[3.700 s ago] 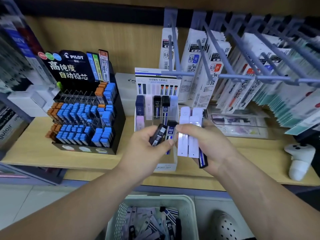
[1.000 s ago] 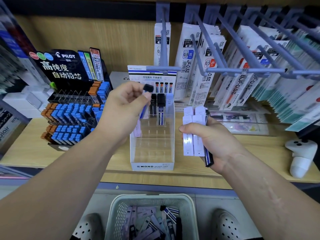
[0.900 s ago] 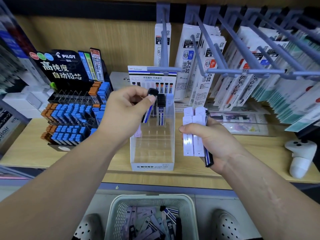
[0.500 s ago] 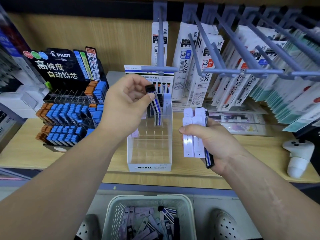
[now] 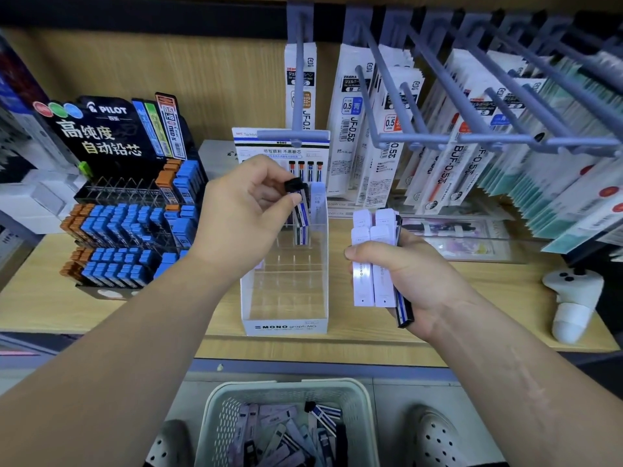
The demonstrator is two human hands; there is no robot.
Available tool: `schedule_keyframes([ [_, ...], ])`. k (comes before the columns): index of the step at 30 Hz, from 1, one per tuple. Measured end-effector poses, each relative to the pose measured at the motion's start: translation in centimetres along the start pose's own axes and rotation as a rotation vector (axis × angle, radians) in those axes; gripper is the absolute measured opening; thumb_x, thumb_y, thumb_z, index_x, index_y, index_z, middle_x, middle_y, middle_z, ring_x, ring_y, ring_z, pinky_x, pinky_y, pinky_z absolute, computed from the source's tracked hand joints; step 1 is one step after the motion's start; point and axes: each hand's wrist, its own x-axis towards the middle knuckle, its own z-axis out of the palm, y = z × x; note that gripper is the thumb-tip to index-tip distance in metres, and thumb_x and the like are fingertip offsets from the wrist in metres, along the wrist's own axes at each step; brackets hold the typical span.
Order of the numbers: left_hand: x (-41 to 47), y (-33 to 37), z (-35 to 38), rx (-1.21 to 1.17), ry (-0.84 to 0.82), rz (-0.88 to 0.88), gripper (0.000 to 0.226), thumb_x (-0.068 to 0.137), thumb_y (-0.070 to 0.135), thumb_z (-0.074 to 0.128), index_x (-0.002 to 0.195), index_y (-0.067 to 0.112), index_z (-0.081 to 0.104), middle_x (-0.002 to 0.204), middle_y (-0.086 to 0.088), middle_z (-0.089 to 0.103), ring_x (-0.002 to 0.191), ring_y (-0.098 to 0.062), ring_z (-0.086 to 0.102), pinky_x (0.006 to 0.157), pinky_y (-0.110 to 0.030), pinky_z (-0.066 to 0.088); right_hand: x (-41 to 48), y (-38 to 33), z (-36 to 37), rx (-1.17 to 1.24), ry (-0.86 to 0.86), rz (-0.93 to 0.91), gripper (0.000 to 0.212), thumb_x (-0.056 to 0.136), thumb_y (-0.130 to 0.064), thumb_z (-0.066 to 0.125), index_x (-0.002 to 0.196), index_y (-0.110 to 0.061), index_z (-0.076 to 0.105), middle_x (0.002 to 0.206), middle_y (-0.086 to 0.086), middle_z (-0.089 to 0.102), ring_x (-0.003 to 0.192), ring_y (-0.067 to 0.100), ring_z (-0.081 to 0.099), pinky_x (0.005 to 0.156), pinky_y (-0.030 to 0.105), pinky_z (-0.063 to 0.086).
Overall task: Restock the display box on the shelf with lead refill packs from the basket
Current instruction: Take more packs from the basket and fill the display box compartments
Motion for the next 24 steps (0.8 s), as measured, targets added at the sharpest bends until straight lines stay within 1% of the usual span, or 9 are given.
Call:
schedule_keyframes([
  [7, 0.63, 0.31, -0.33, 0.069, -0.048, 0.015, 0.028, 0.083, 0.003, 0.076, 0.087, 0.028, 0.064, 0.080, -0.001, 0.069, 0.073, -0.019, 0.064, 0.070, -0.018, 0.054, 0.10, 0.01, -0.34, -0.002, -0.012, -0.002, 0.026, 0.079, -0.006, 0.077, 0.100, -0.019, 0.070, 0.067, -0.004, 0.068, 0.056, 0.013, 0.066, 0.049, 0.025, 0.050],
  [9, 0.73, 0.28, -0.43, 0.084, -0.062, 0.017, 0.025, 0.083, 0.003, 0.076, 0.089, 0.025, 0.066, 0.080, -0.001, 0.070, 0.073, -0.019, 0.065, 0.071, -0.018, 0.054, 0.11, 0.02, -0.40, -0.005, -0.017, -0.005, 0.026, 0.079, -0.006, 0.077, 0.100, -0.019, 0.070, 0.067, -0.004, 0.068, 0.056, 0.013, 0.066, 0.048, 0.025, 0.050],
  [12, 0.77, 0.27, -0.55, 0.049, -0.063, 0.000, 0.024, 0.083, 0.001, 0.076, 0.088, 0.023, 0.066, 0.081, -0.006, 0.071, 0.075, -0.021, 0.066, 0.071, -0.018, 0.053, 0.11, 0.02, -0.45, -0.012, -0.020, -0.006, 0.025, 0.079, -0.006, 0.078, 0.098, -0.020, 0.070, 0.066, -0.005, 0.069, 0.057, 0.013, 0.066, 0.049, 0.025, 0.051],
  [14, 0.76, 0.31, -0.60, 0.042, -0.065, -0.005, 0.024, 0.083, 0.001, 0.076, 0.086, 0.023, 0.066, 0.082, -0.009, 0.071, 0.076, -0.023, 0.067, 0.072, -0.020, 0.055, 0.12, 0.06, -0.46, -0.016, -0.021, -0.006, 0.025, 0.078, -0.006, 0.078, 0.099, -0.020, 0.070, 0.067, -0.005, 0.069, 0.058, 0.013, 0.067, 0.050, 0.026, 0.051],
  [17, 0.79, 0.29, -0.74, 0.079, -0.080, 0.005, 0.020, 0.082, 0.003, 0.077, 0.086, 0.020, 0.066, 0.083, -0.007, 0.072, 0.077, -0.022, 0.068, 0.075, -0.026, 0.057, 0.14, 0.09, -0.50, -0.020, -0.018, -0.007, 0.025, 0.078, -0.007, 0.078, 0.098, -0.020, 0.070, 0.067, -0.005, 0.069, 0.058, 0.013, 0.067, 0.050, 0.025, 0.050],
  [21, 0.68, 0.28, -0.83, 0.151, -0.110, 0.072, 0.015, 0.083, 0.004, 0.076, 0.089, 0.015, 0.066, 0.081, -0.003, 0.071, 0.075, -0.017, 0.068, 0.075, -0.031, 0.058, 0.14, 0.10, -0.48, -0.028, -0.013, -0.005, 0.026, 0.079, -0.008, 0.078, 0.101, -0.019, 0.070, 0.068, -0.005, 0.069, 0.058, 0.012, 0.067, 0.050, 0.025, 0.050],
  [24, 0.54, 0.27, -0.81, 0.164, -0.090, 0.100, 0.015, 0.084, 0.003, 0.075, 0.091, 0.014, 0.066, 0.081, -0.003, 0.071, 0.075, -0.017, 0.068, 0.075, -0.033, 0.057, 0.13, 0.17, -0.46, -0.033, -0.015, -0.008, 0.026, 0.078, -0.008, 0.078, 0.101, -0.018, 0.070, 0.069, -0.004, 0.069, 0.059, 0.013, 0.067, 0.051, 0.026, 0.051],
])
